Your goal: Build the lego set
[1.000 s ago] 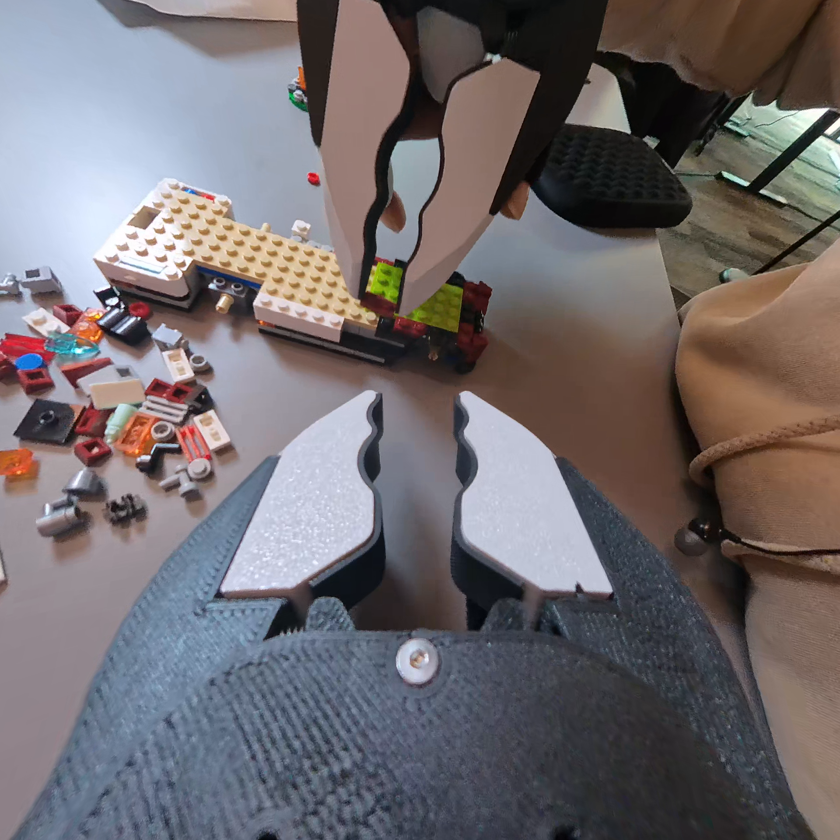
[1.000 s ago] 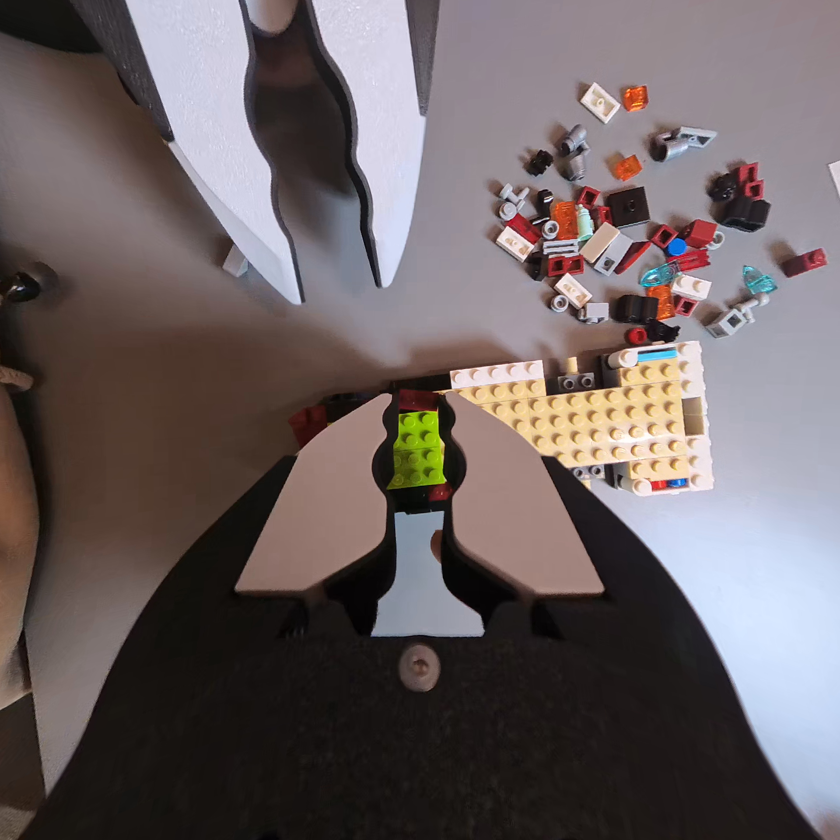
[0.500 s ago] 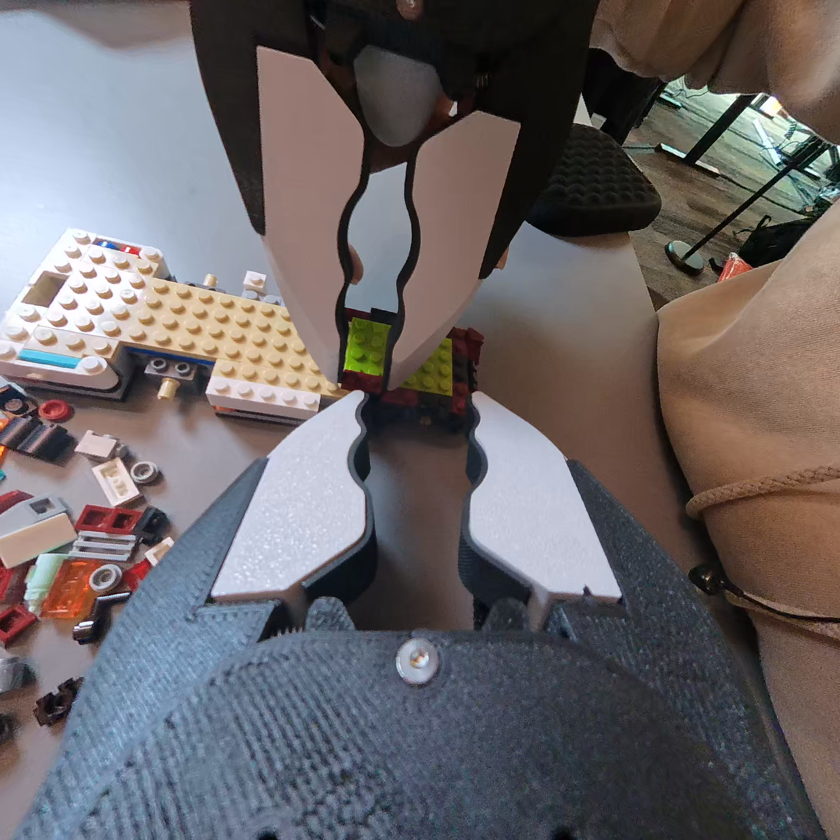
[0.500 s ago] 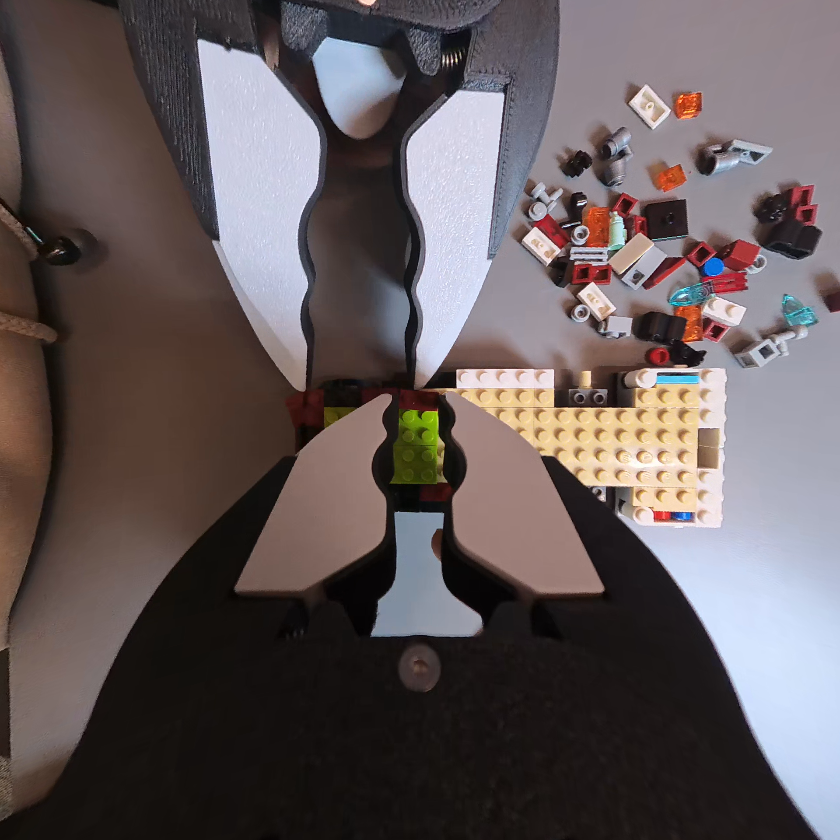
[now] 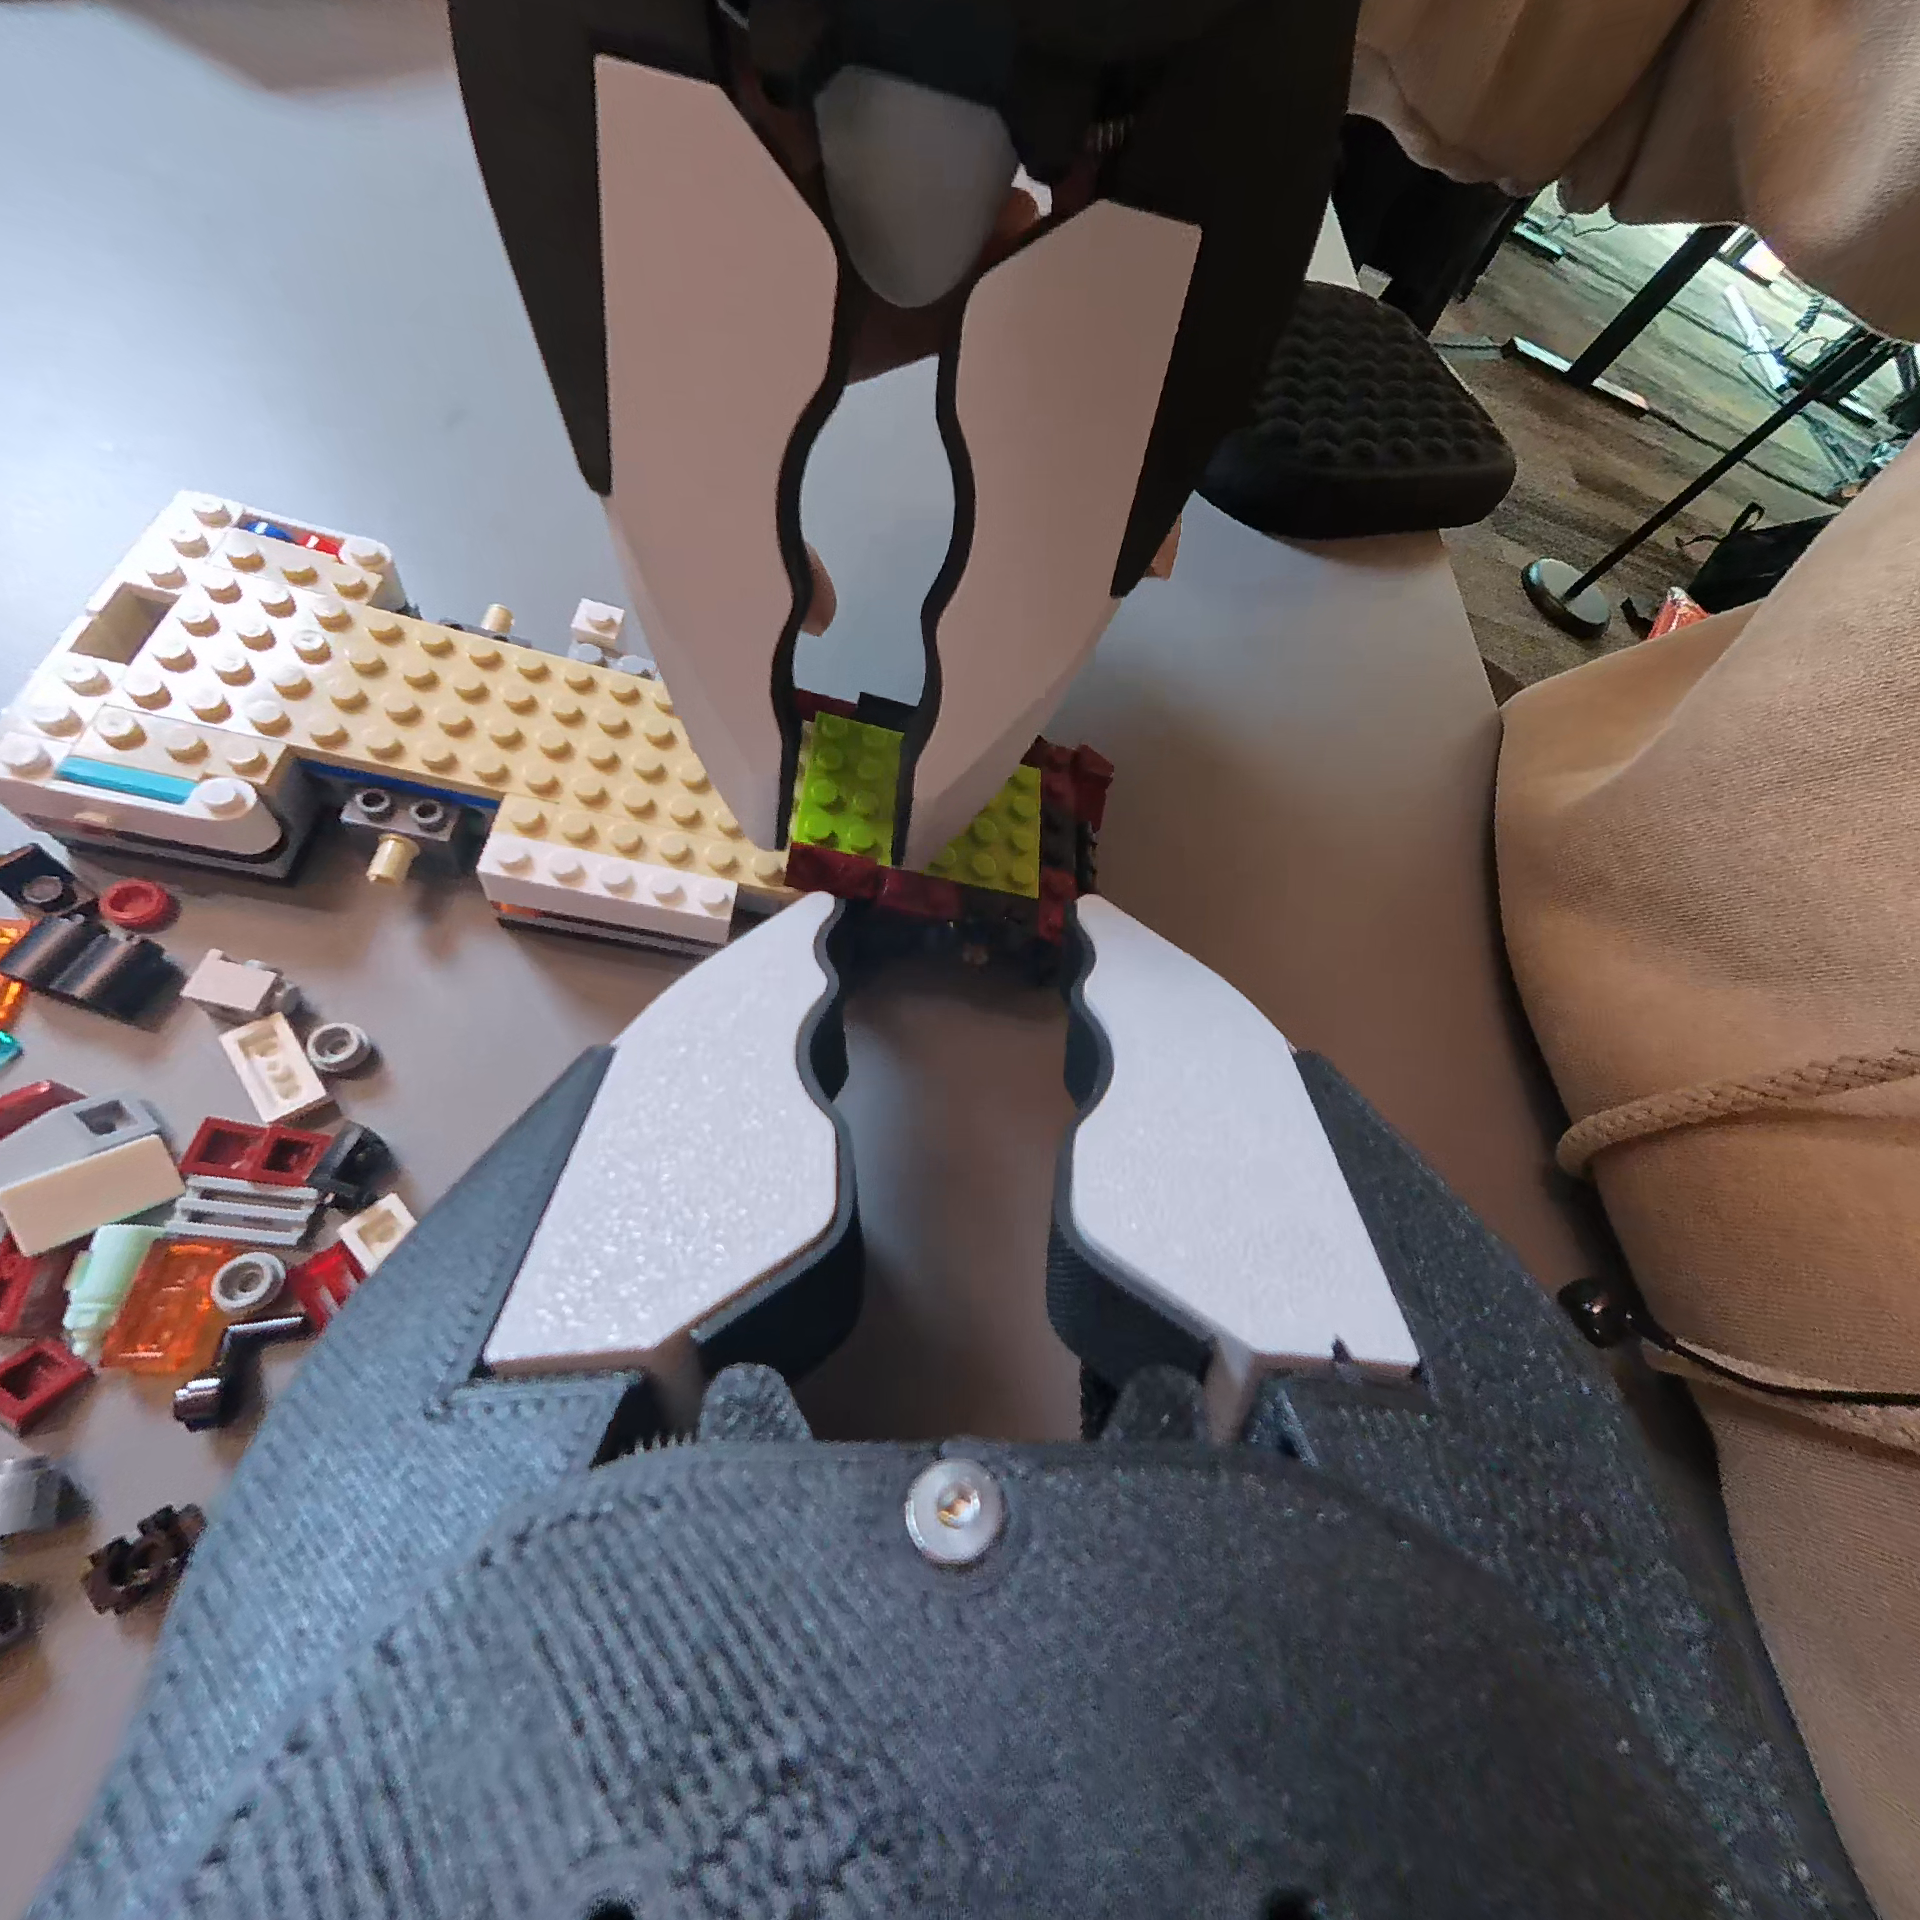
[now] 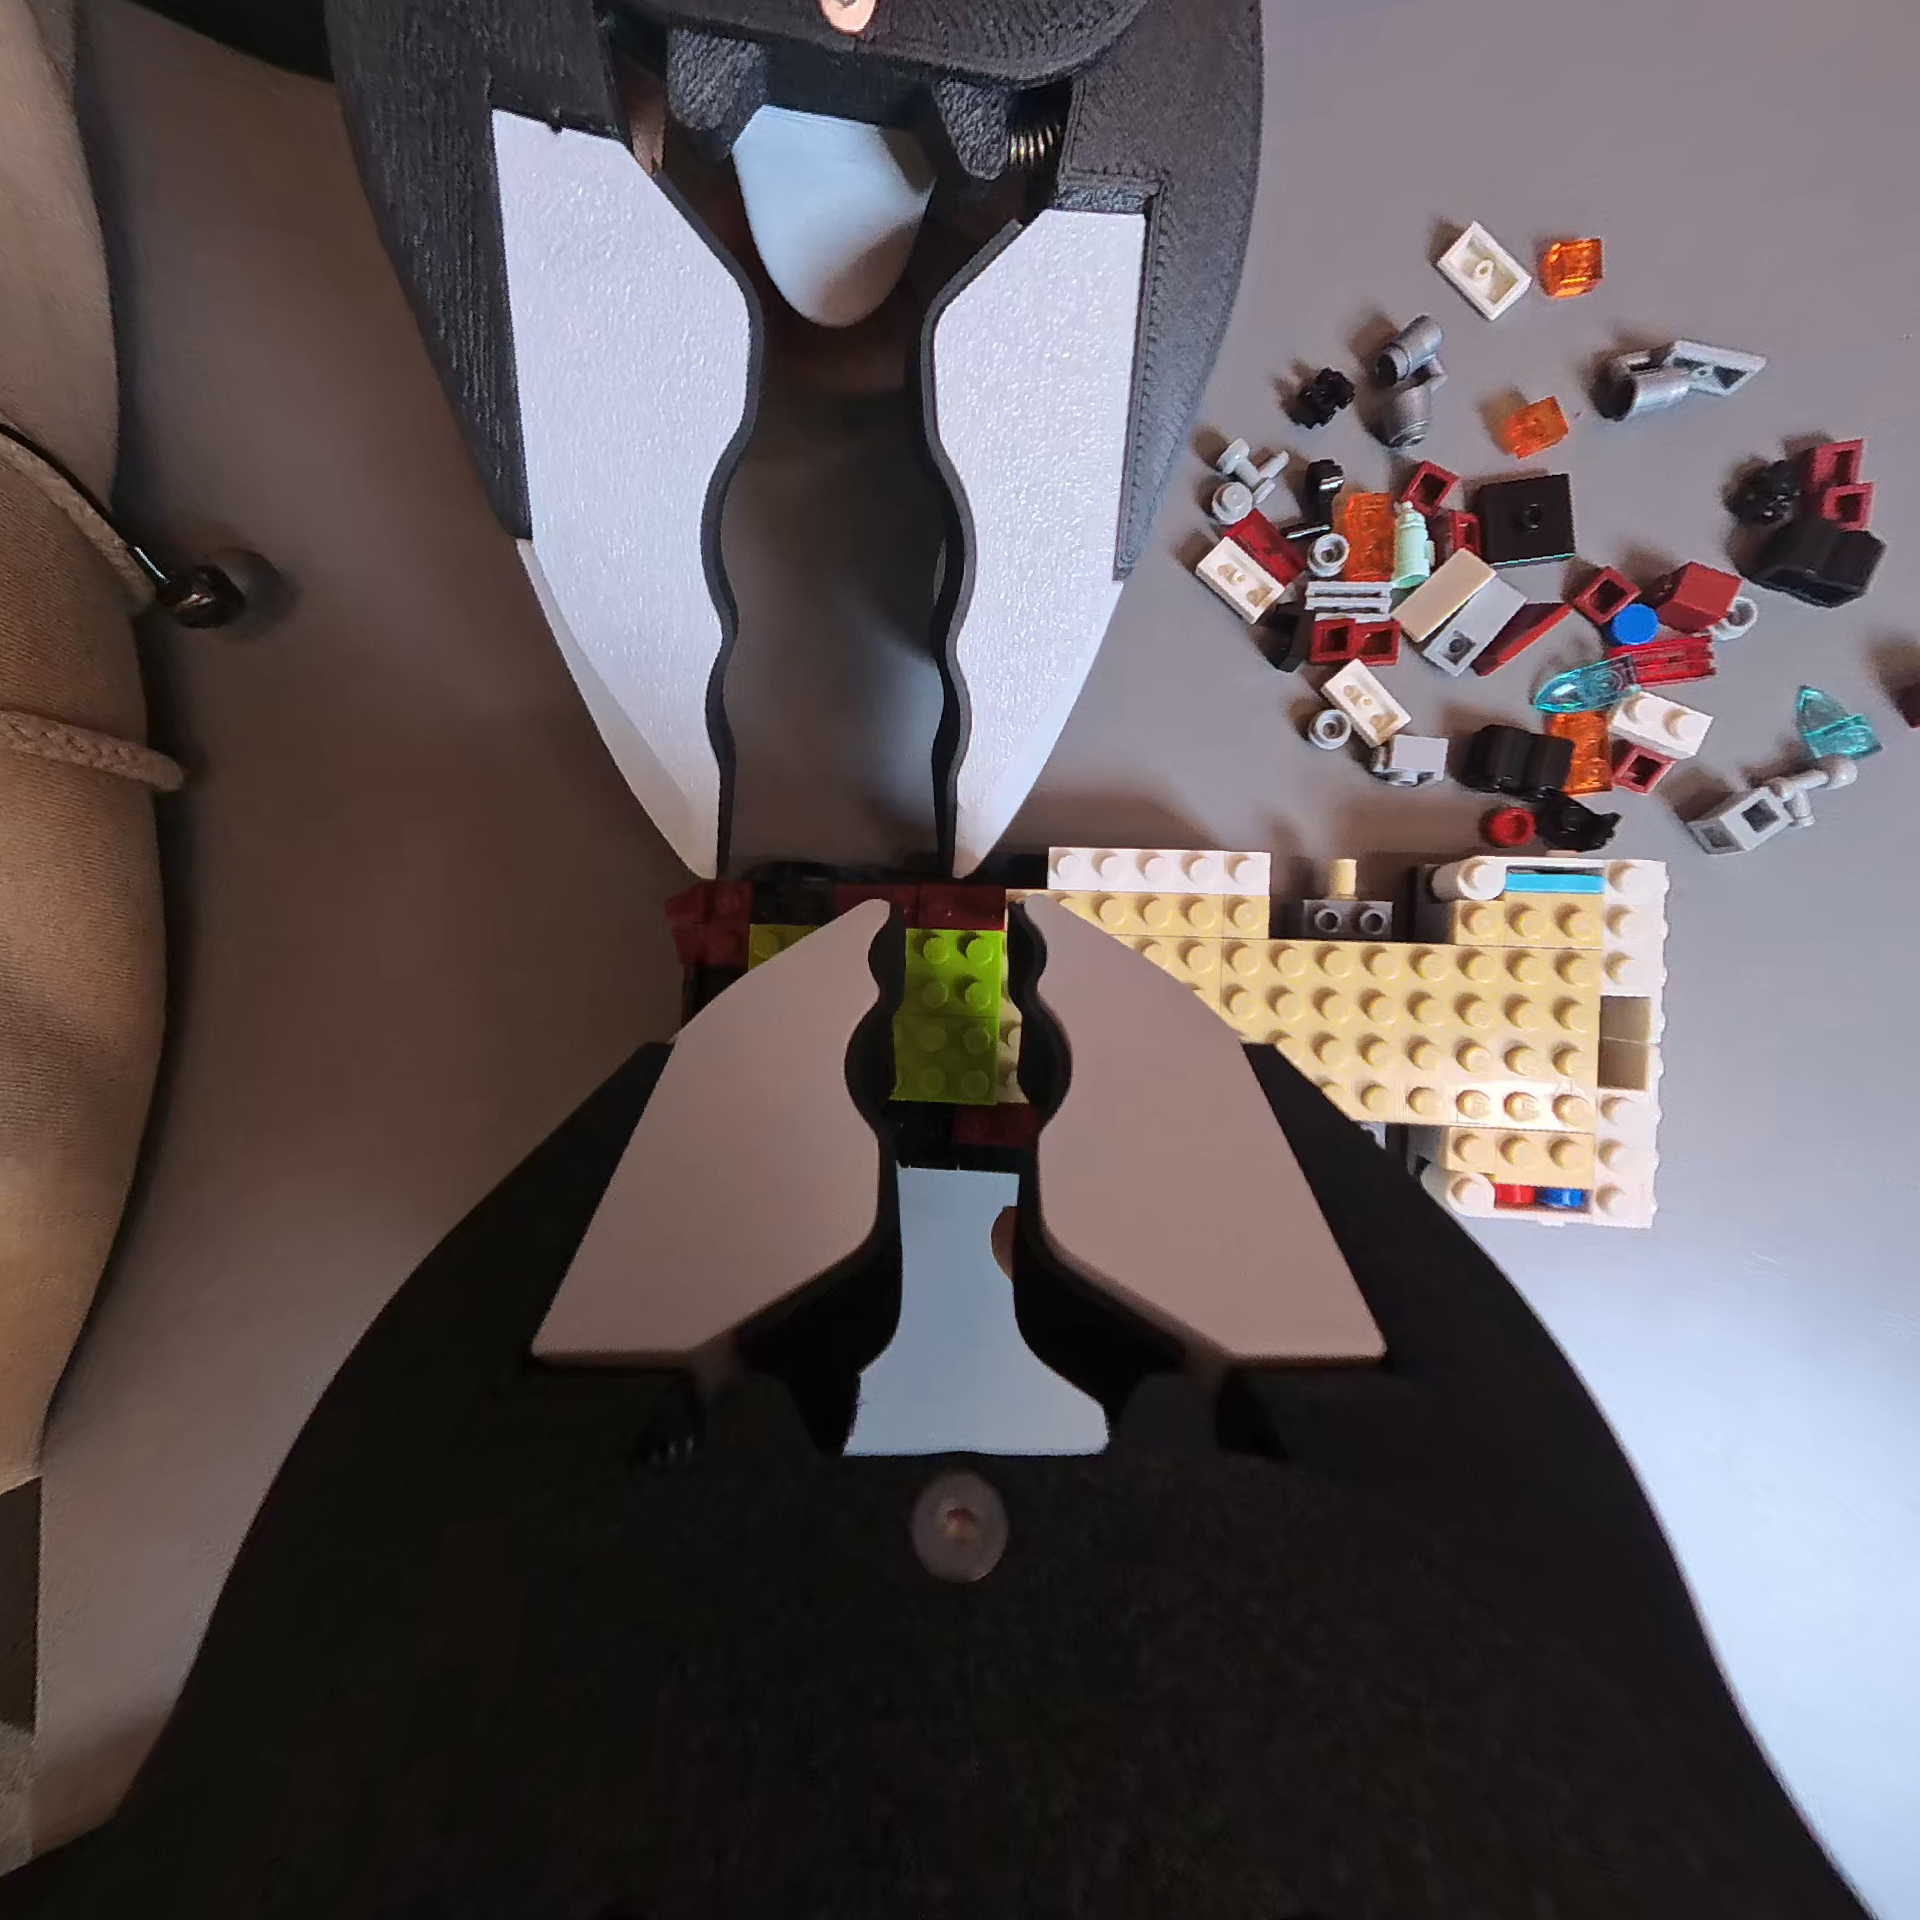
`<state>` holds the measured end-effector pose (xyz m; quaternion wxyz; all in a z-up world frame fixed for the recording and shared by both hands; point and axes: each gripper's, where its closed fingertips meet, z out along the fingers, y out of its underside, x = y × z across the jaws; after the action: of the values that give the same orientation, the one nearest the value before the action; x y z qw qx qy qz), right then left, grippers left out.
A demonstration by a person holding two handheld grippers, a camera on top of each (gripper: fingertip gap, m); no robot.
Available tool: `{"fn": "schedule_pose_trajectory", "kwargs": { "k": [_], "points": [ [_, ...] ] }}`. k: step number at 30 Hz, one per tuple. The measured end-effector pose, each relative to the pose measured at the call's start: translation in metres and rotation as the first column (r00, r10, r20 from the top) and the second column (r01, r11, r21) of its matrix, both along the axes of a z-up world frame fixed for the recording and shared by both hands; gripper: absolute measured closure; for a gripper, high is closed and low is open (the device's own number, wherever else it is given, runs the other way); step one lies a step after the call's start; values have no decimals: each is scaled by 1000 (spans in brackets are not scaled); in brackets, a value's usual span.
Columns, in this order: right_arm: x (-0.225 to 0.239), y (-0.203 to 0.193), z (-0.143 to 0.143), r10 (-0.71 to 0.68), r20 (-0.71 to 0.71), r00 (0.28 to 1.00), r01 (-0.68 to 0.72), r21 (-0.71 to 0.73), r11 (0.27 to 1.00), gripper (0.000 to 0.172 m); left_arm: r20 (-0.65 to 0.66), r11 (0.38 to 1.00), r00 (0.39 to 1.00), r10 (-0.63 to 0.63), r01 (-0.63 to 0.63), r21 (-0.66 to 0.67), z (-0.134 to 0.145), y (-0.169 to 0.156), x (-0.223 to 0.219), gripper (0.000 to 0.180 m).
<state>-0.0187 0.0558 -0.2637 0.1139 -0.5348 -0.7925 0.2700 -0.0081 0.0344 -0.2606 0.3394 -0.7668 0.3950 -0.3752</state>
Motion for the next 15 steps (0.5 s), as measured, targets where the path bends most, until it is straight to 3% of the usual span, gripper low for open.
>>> {"fn": "schedule_pose_trajectory", "kwargs": {
  "k": [15],
  "points": [
    [-3,1,0,3,6,1000,-3,38,999,167,0,1000,1000,-8,8,-3,-2,-2,1,142]
  ]
}}
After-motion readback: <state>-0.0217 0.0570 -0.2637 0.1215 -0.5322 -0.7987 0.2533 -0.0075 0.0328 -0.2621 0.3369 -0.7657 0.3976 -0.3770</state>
